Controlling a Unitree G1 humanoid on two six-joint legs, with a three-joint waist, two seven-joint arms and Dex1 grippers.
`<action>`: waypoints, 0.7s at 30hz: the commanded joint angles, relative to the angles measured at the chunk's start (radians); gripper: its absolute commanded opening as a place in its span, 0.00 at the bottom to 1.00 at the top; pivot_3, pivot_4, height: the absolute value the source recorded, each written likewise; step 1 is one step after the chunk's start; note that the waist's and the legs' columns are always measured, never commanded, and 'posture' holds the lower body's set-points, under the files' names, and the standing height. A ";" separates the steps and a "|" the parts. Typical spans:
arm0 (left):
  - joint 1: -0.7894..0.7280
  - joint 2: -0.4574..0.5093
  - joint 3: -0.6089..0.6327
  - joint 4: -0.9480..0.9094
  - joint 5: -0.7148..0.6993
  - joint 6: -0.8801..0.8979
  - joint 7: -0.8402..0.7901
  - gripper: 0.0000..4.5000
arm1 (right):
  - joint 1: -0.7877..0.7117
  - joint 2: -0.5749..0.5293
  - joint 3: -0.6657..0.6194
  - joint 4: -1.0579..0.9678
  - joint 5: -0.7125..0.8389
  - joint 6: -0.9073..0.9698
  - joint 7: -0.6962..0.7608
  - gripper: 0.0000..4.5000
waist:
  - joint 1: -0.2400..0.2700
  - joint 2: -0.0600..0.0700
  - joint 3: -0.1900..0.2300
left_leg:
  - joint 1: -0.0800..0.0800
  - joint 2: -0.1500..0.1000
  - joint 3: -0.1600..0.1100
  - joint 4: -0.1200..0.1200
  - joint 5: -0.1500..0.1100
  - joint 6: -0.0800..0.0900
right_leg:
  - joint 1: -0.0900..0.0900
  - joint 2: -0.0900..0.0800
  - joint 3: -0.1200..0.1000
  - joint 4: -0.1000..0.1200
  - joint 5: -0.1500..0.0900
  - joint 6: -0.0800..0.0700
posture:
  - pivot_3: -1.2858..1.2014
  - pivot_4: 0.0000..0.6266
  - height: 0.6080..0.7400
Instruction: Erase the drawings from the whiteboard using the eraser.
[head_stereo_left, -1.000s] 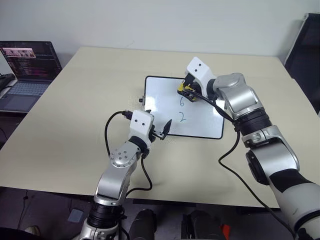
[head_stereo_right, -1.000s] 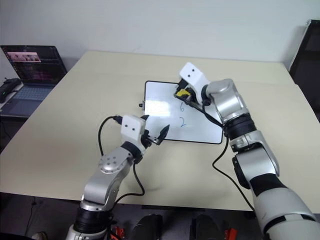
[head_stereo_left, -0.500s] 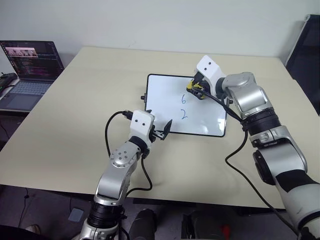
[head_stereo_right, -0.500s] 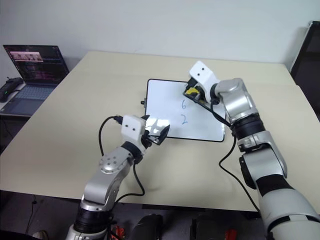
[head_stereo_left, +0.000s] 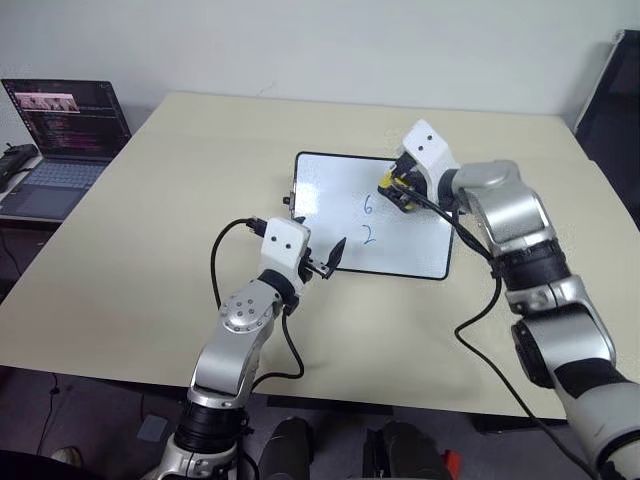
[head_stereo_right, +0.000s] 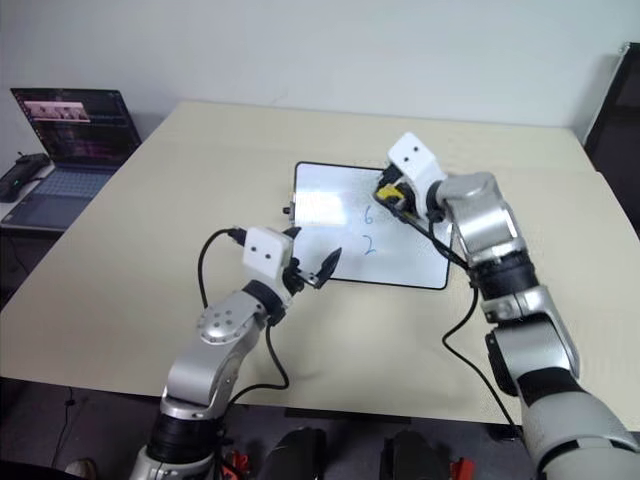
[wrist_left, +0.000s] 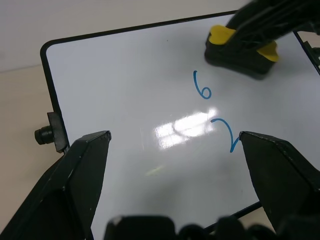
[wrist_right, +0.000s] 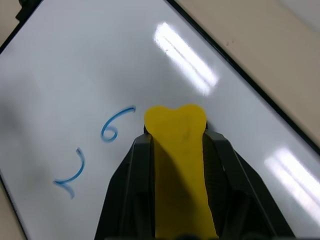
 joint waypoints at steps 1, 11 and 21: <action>-0.015 0.008 0.008 -0.032 -0.006 -0.012 -0.010 1.00 | 0.005 -0.019 -0.062 -0.232 0.047 0.173 -0.030 0.22 | -0.002 0.000 0.000 | 0.000 0.000 0.001 0.000 0.000 0.000 | -0.001 0.000 0.001 0.000 0.000 0.000 | 0.52 0.24 1.00; 0.010 0.044 0.021 -0.050 -0.018 -0.012 -0.043 1.00 | 0.097 -0.017 -0.166 -0.549 0.124 0.475 -0.160 0.22 | -0.001 0.000 0.000 | 0.000 0.000 0.001 -0.002 0.000 0.000 | 0.000 0.000 0.000 -0.001 0.000 0.000 | 0.52 0.24 1.00; 0.058 0.065 0.026 -0.093 -0.027 0.001 -0.051 1.00 | 0.315 0.110 -0.221 -0.665 0.127 0.387 -0.360 0.22 | -0.010 0.000 0.000 | 0.001 0.000 0.001 -0.002 0.000 0.000 | 0.000 0.000 0.001 0.000 0.000 0.000 | 0.52 0.24 1.00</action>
